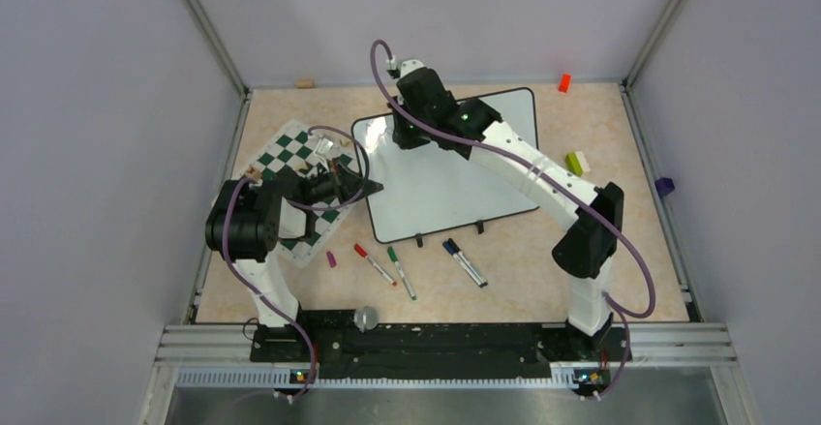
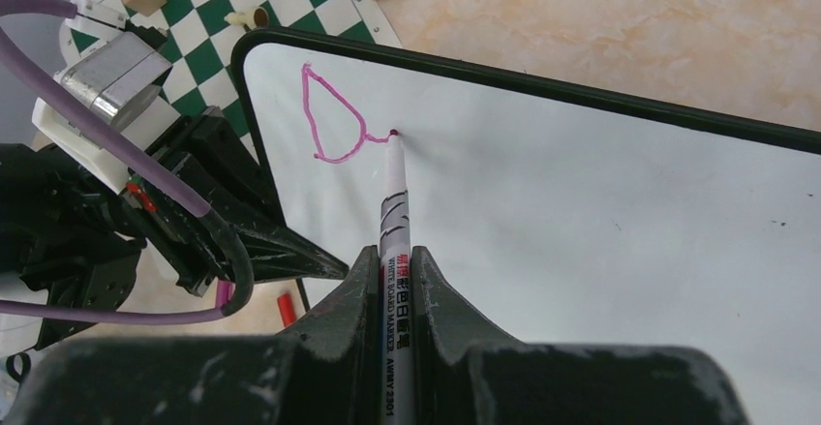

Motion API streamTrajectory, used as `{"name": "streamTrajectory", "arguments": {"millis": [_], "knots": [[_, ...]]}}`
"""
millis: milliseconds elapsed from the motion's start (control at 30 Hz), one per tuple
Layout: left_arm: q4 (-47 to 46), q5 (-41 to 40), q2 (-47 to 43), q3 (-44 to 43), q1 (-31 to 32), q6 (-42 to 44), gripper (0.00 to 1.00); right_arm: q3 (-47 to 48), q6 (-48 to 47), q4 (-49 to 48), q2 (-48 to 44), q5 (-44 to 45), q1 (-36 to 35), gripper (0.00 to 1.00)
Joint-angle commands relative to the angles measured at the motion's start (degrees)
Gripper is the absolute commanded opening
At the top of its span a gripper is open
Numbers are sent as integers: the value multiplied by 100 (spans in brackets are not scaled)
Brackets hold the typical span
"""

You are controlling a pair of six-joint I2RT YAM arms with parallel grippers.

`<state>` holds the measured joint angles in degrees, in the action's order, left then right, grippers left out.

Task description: Write a sentence on the whiteboard

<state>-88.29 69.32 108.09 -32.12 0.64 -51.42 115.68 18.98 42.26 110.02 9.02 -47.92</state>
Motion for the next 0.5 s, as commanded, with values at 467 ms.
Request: {"name": "streamTrajectory", "arguments": {"millis": [467], "knots": [[-450,306,-251,138,20,244,0,326,-149,189,133,271,21,0]]}}
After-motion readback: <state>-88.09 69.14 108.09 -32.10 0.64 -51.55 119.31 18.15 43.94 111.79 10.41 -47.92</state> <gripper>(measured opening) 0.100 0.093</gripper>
